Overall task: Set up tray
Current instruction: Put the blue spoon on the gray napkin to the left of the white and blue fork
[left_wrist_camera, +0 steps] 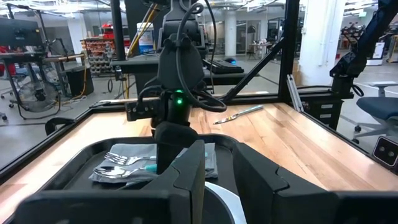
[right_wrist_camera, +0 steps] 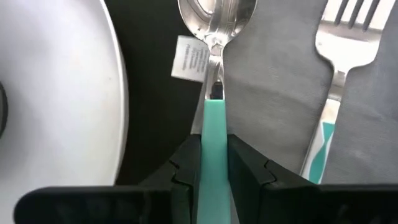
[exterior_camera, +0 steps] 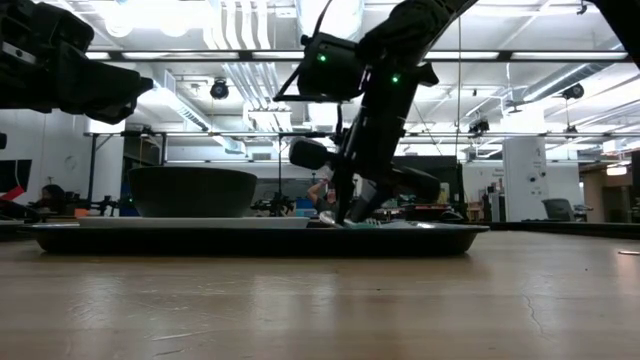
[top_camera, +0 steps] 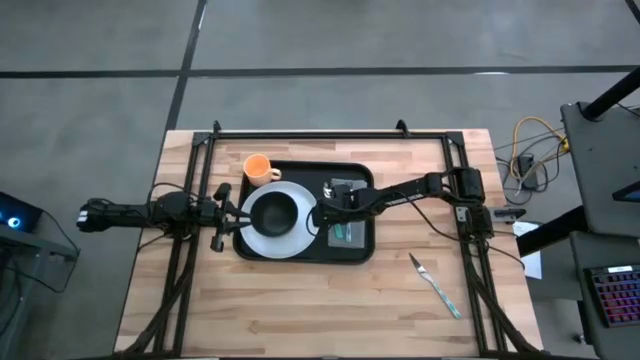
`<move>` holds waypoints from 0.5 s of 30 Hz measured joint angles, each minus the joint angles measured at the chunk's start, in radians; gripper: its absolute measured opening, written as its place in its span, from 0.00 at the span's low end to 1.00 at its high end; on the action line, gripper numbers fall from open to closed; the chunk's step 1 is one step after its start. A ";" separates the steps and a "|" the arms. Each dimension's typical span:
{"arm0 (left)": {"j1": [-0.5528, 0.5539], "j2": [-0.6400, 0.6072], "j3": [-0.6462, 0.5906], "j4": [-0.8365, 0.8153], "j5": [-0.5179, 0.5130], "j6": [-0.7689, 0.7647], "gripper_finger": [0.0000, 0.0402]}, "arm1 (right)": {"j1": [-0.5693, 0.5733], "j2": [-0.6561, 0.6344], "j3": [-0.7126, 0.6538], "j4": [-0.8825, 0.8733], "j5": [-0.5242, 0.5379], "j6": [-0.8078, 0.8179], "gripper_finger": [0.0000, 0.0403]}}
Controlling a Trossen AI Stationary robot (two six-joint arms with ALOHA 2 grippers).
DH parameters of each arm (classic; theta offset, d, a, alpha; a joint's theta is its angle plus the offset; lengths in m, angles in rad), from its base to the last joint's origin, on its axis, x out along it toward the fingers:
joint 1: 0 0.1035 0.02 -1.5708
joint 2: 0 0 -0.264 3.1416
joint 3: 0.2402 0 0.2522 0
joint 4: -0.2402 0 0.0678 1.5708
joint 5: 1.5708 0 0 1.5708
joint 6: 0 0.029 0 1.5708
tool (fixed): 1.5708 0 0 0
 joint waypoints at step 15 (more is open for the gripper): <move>0.000 0.000 0.000 0.000 0.000 0.000 0.16 | 0.019 -0.002 0.009 -0.004 0.026 -0.027 0.13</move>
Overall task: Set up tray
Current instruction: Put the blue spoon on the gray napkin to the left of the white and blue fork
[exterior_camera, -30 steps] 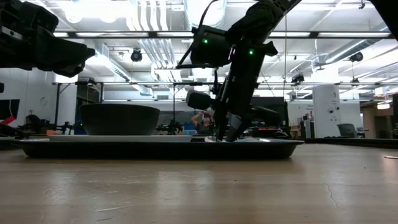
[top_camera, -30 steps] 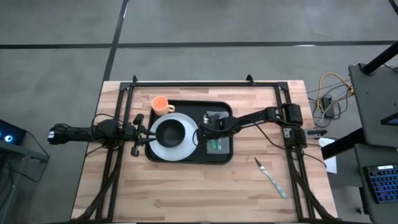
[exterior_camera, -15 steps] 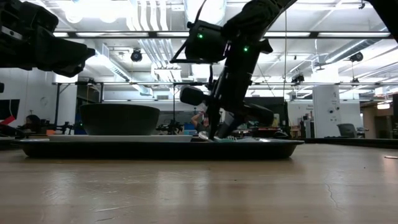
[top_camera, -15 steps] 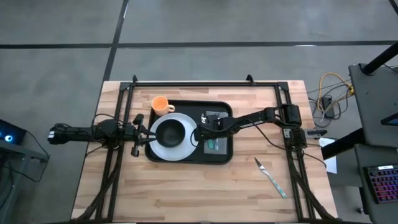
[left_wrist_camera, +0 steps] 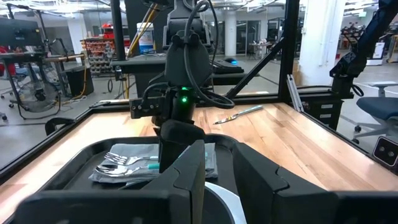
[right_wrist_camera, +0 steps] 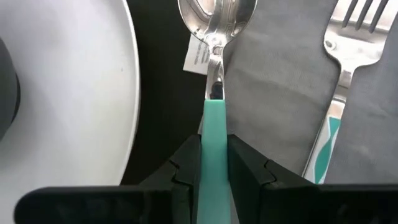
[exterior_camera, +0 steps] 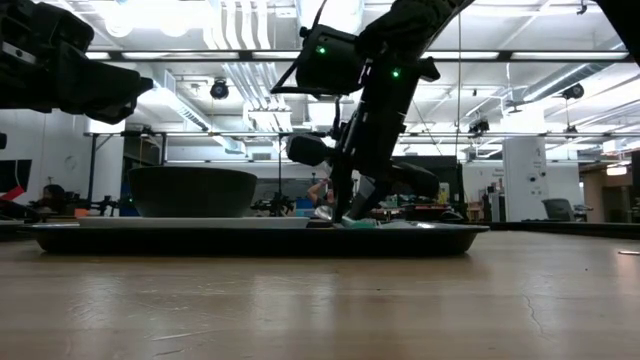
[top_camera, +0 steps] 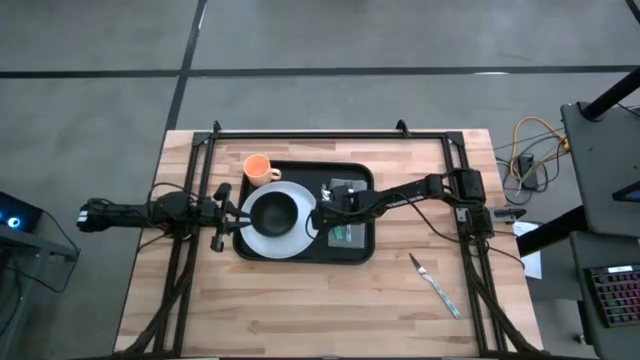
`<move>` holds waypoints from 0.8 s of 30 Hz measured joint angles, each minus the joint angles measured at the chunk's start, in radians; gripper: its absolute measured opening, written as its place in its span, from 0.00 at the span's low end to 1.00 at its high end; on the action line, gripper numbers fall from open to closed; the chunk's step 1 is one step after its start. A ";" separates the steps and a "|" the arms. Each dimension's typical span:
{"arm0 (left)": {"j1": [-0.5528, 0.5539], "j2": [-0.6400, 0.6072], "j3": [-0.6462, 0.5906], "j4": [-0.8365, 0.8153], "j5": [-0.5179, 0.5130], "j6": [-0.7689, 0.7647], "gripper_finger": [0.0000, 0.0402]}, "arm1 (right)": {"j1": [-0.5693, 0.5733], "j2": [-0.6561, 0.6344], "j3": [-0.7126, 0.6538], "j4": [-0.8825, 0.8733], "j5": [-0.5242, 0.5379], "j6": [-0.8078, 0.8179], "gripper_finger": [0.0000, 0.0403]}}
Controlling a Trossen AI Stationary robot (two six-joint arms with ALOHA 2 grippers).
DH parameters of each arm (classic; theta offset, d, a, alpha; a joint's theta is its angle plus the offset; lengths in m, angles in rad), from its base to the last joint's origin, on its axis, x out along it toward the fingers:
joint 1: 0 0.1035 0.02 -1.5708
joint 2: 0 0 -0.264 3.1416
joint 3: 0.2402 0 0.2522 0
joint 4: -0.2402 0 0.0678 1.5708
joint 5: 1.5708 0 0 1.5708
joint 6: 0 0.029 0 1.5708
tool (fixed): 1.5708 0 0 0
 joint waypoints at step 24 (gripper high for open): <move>0.000 0.000 0.000 0.000 0.000 0.000 0.16 | 0.031 -0.004 0.000 -0.099 0.047 0.269 0.13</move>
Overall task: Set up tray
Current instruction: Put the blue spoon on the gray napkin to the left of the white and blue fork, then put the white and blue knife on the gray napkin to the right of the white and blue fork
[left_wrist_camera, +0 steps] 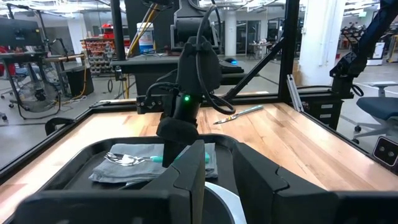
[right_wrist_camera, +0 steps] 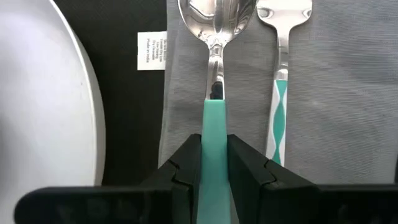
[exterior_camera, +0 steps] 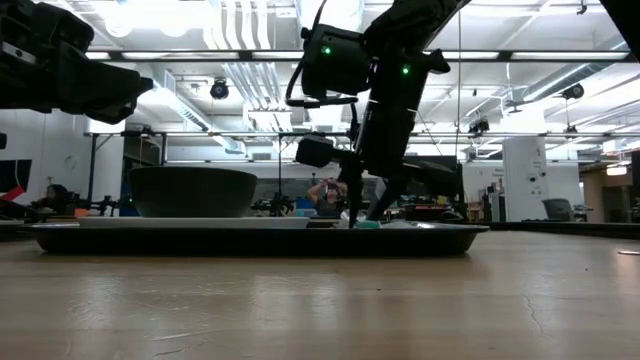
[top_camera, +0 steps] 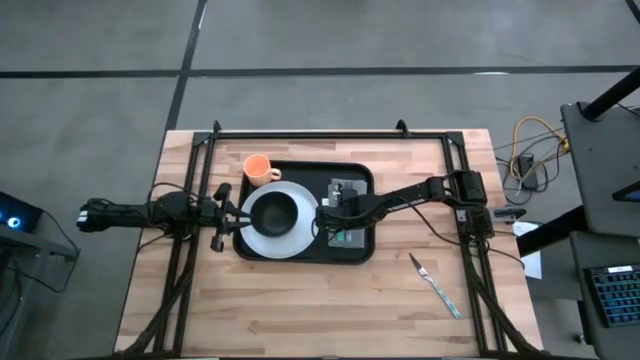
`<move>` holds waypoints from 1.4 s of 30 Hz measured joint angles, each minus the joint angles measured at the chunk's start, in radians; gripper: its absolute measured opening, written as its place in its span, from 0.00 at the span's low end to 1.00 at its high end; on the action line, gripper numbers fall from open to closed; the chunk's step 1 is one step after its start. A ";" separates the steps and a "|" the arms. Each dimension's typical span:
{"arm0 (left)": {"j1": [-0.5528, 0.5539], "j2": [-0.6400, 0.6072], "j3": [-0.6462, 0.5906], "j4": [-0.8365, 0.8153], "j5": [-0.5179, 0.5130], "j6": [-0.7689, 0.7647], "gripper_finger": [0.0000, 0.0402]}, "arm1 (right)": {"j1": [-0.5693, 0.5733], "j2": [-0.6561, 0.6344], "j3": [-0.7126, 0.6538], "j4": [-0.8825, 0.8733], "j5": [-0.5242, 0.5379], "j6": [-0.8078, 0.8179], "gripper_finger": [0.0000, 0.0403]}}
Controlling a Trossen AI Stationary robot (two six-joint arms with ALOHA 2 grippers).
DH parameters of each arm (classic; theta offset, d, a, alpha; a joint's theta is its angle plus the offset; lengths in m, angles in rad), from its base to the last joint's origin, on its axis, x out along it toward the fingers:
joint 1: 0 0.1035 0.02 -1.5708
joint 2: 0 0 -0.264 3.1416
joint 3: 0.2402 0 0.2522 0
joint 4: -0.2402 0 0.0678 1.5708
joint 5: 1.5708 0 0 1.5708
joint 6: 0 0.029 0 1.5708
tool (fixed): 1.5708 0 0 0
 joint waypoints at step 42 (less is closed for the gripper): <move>0.000 0.000 0.000 0.000 0.000 0.000 0.16 | -0.046 0.001 -0.001 0.020 -0.055 -0.183 0.34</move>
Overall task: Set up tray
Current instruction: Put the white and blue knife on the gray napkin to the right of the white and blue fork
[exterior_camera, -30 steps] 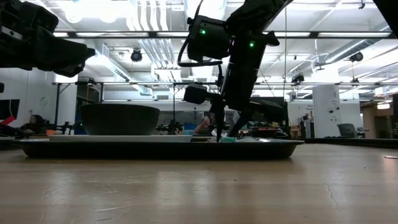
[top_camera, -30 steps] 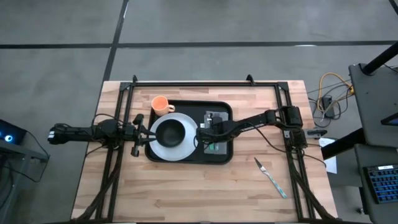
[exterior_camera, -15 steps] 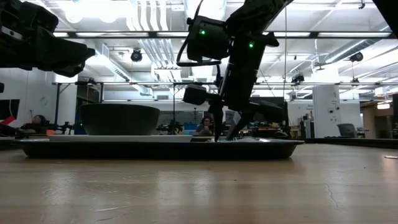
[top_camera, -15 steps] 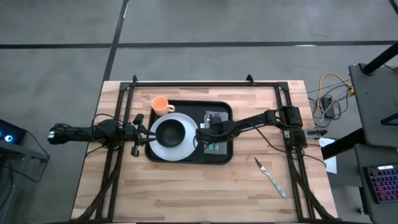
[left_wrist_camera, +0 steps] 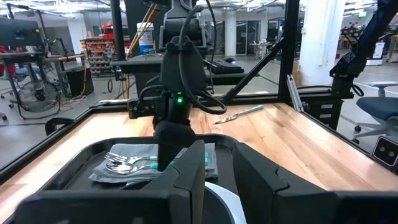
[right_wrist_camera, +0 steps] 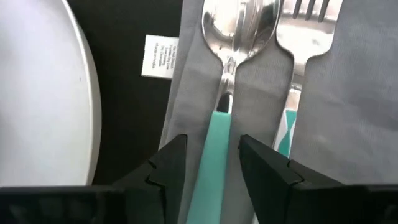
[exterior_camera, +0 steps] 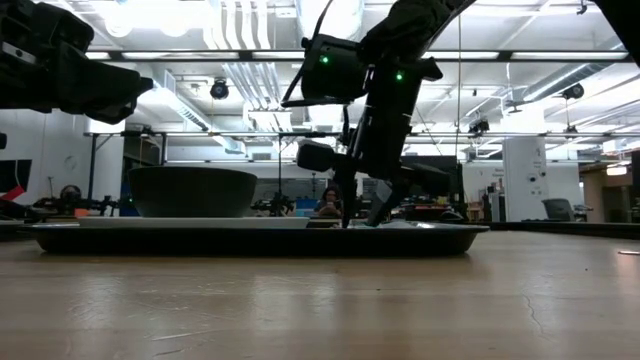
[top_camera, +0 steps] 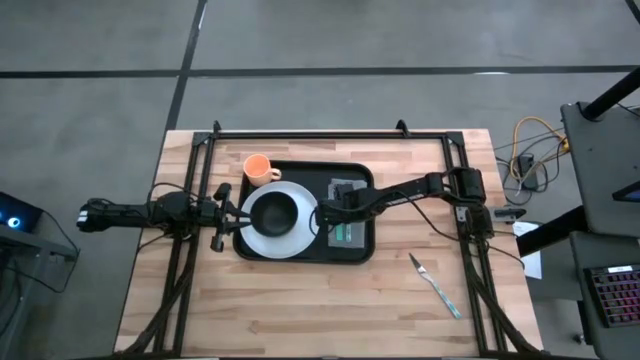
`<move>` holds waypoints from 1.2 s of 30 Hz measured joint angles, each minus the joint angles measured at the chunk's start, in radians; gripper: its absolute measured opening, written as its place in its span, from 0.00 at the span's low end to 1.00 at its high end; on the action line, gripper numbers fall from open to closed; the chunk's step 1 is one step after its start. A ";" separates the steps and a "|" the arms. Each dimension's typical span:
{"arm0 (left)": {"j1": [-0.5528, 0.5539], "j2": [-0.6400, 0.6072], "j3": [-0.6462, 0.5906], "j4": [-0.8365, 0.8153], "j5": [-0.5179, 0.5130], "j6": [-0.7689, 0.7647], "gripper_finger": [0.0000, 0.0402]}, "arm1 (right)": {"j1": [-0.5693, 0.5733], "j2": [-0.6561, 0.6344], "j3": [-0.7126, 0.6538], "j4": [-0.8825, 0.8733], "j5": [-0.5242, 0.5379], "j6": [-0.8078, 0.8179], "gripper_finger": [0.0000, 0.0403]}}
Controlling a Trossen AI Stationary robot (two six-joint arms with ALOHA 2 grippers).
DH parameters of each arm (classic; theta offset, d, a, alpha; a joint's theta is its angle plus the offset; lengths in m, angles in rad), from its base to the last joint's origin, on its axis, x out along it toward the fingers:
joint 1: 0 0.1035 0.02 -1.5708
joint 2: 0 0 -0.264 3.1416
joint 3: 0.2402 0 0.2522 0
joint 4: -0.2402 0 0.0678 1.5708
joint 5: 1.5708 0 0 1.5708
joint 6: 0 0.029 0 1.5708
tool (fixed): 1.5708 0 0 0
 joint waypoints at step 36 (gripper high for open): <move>0.000 0.000 0.000 0.000 0.000 0.000 0.16 | 0.120 -0.109 0.004 0.196 0.213 -0.636 0.32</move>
